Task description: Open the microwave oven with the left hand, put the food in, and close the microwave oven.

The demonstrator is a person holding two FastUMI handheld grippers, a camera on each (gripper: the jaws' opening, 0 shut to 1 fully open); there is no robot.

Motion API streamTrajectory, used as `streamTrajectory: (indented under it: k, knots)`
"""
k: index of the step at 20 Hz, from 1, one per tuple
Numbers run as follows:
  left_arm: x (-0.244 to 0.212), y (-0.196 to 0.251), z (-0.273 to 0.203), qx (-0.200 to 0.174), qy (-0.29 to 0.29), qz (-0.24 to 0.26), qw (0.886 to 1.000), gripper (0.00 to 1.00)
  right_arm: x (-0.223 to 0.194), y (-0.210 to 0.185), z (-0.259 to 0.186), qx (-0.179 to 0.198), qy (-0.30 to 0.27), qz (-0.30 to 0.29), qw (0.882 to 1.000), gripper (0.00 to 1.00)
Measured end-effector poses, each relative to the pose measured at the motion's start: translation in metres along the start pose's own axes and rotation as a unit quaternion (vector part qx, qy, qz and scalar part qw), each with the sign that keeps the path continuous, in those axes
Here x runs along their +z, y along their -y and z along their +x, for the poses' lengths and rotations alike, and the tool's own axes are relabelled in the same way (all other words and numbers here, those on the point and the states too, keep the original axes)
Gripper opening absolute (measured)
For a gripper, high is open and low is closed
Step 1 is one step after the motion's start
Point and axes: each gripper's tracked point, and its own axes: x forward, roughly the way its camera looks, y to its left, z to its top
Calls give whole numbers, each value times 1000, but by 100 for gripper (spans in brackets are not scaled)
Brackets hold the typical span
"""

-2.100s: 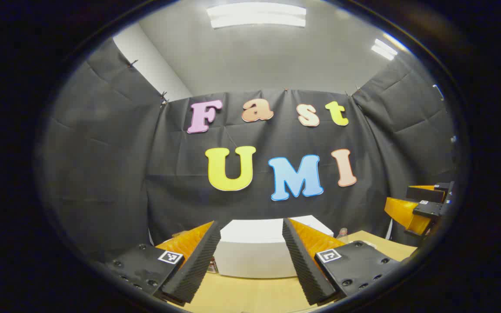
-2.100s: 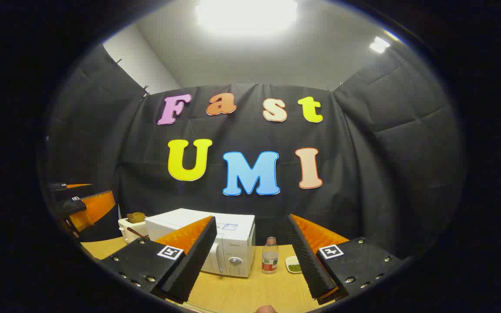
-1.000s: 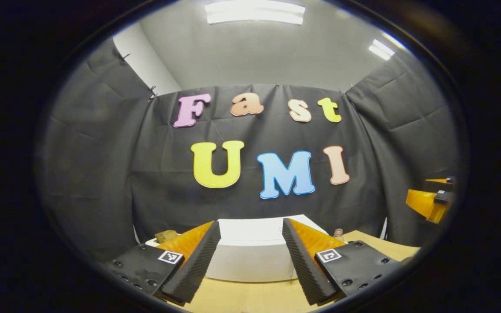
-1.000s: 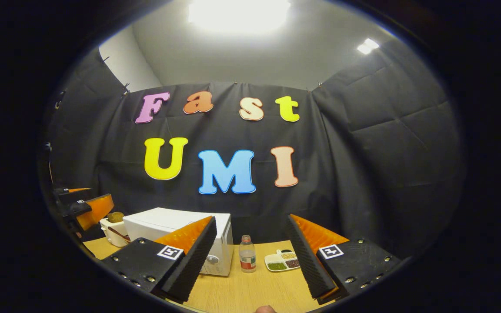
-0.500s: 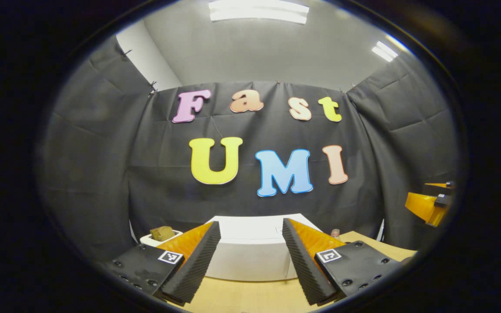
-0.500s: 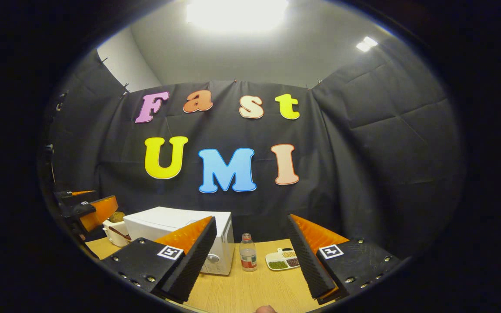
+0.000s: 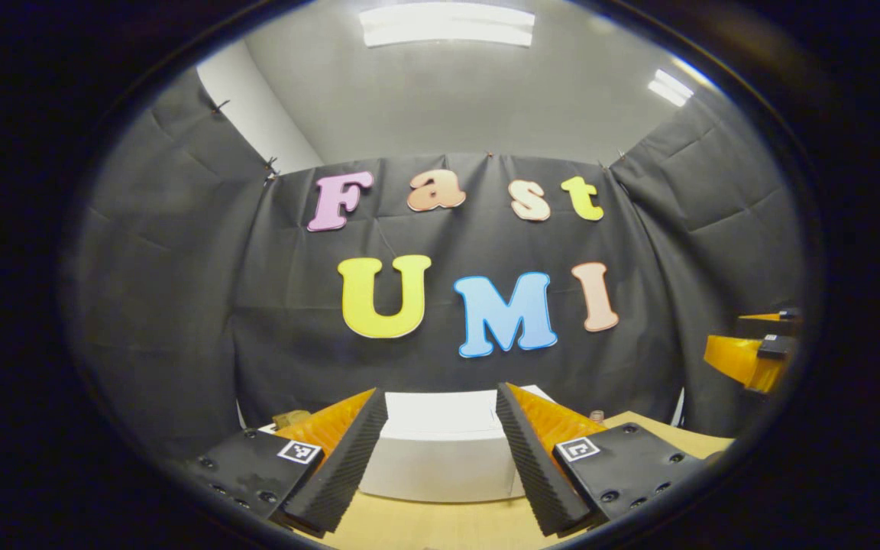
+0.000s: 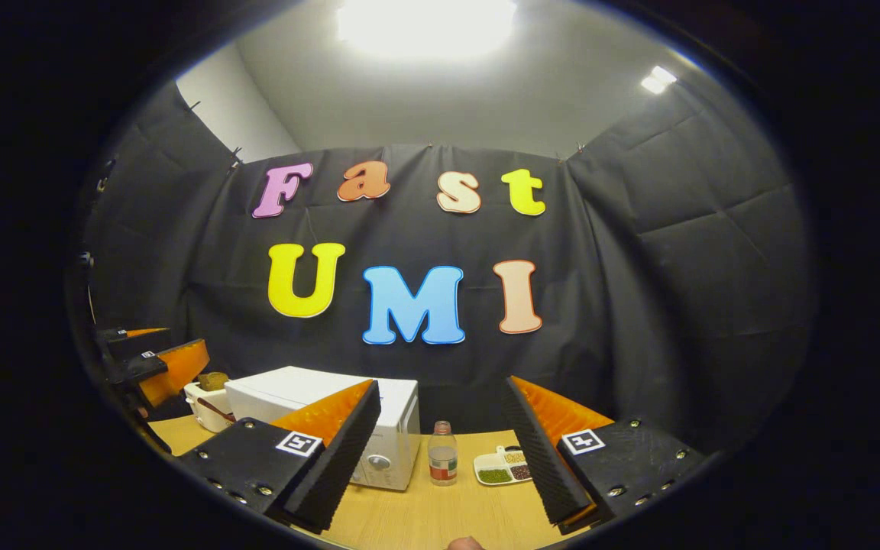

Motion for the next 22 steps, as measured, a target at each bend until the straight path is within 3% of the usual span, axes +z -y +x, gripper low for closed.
streamTrajectory:
  k: [9,12,16,22]
  knots:
    - [-19,4,-1,-3,-4,7,1000,96,2,-11,6,18,9,0,1000,98]
    - [-56,32,22,-34,-23,18,999,96,2,5,-7,-3,10,1,1000,98]
    - [-107,80,61,-77,-61,-3,995,96,-6,42,-26,-45,-6,-12,999,98]
    - [-209,125,111,-104,-154,6,983,94,-9,98,-53,-118,-28,-26,992,98]
